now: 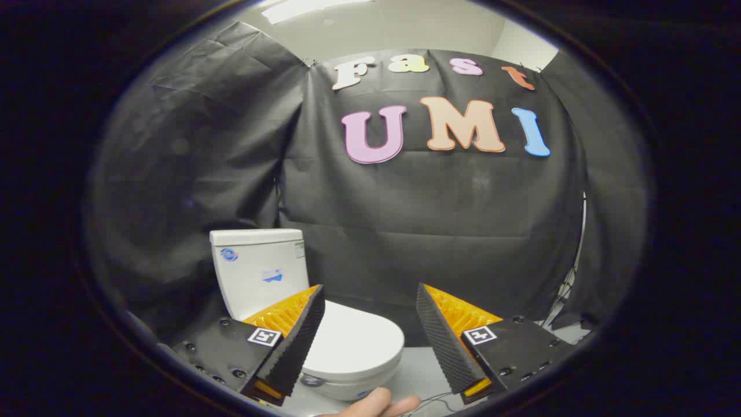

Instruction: Open the toilet lid.

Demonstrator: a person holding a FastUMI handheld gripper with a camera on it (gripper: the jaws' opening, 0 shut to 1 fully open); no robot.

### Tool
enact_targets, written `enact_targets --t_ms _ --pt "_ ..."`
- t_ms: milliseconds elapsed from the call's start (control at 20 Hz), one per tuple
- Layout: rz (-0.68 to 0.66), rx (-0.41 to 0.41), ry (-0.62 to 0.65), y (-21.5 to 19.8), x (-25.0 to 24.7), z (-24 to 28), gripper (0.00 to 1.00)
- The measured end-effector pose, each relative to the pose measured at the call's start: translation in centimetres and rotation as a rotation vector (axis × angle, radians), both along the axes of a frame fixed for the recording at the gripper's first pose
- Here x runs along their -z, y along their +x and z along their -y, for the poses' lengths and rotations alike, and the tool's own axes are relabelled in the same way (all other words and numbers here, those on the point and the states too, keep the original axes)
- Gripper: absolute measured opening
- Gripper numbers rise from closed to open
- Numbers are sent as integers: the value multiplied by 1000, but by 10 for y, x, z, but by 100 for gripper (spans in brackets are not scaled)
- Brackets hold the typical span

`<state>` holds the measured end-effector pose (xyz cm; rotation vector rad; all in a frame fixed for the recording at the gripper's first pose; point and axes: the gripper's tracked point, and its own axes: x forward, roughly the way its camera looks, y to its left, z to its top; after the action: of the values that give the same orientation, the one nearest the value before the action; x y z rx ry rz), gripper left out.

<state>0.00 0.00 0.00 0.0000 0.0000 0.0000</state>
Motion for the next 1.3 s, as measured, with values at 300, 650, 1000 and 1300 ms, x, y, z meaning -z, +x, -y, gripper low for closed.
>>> enact_targets --t_ms 300,650,1000,1300 --pt "-14 46 65 -45 28 -62 98" --pt "-29 114 67 -95 53 -99 98" --pt "-51 163 106 -109 76 -96 98" --pt "-68 161 118 -106 83 -94 98"
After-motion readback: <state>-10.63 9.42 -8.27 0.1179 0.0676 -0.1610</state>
